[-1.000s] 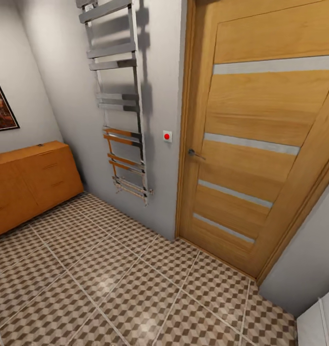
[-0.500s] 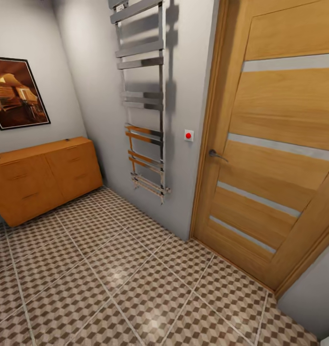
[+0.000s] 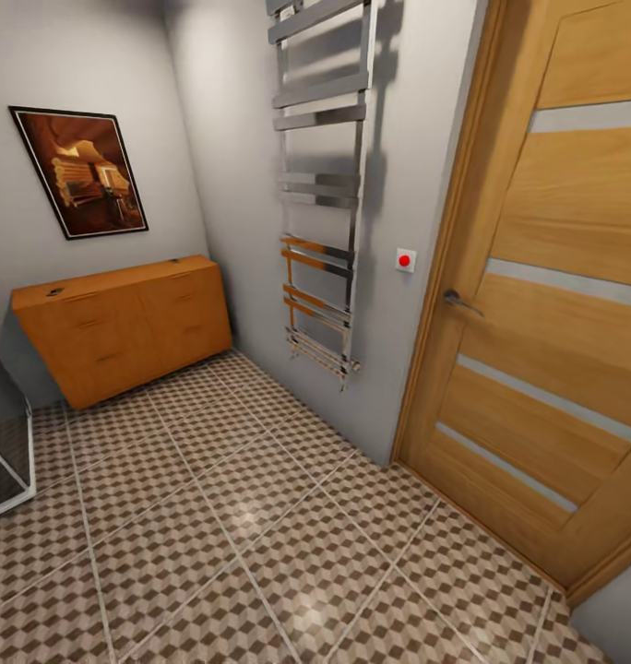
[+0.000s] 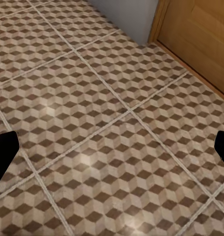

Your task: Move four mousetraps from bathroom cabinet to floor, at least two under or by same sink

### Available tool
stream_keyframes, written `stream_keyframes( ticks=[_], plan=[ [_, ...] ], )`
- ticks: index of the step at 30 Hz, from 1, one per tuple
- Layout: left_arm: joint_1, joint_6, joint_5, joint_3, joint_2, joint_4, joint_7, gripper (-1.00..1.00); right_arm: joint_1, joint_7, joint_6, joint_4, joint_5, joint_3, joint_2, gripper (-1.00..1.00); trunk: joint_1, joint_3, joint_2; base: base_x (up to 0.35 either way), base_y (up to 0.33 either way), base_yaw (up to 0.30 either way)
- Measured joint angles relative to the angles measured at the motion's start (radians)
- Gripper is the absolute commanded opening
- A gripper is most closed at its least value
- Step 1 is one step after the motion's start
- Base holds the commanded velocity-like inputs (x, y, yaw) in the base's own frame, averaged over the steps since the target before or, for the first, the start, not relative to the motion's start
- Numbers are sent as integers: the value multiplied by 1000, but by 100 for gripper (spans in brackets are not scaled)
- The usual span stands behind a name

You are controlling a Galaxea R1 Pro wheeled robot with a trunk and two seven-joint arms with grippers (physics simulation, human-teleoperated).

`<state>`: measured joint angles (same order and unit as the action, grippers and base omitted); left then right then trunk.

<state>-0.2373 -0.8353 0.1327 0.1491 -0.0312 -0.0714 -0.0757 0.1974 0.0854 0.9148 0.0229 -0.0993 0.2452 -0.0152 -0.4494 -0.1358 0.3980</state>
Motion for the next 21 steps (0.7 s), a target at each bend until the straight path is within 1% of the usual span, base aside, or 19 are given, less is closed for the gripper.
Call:
stream_keyframes(
  ticks=[21],
  plan=[
    [0,0,0,0,0,0,0,100,0,0,0,0,0,0,0,100,0,-10,0,0,0,261]
  ],
)
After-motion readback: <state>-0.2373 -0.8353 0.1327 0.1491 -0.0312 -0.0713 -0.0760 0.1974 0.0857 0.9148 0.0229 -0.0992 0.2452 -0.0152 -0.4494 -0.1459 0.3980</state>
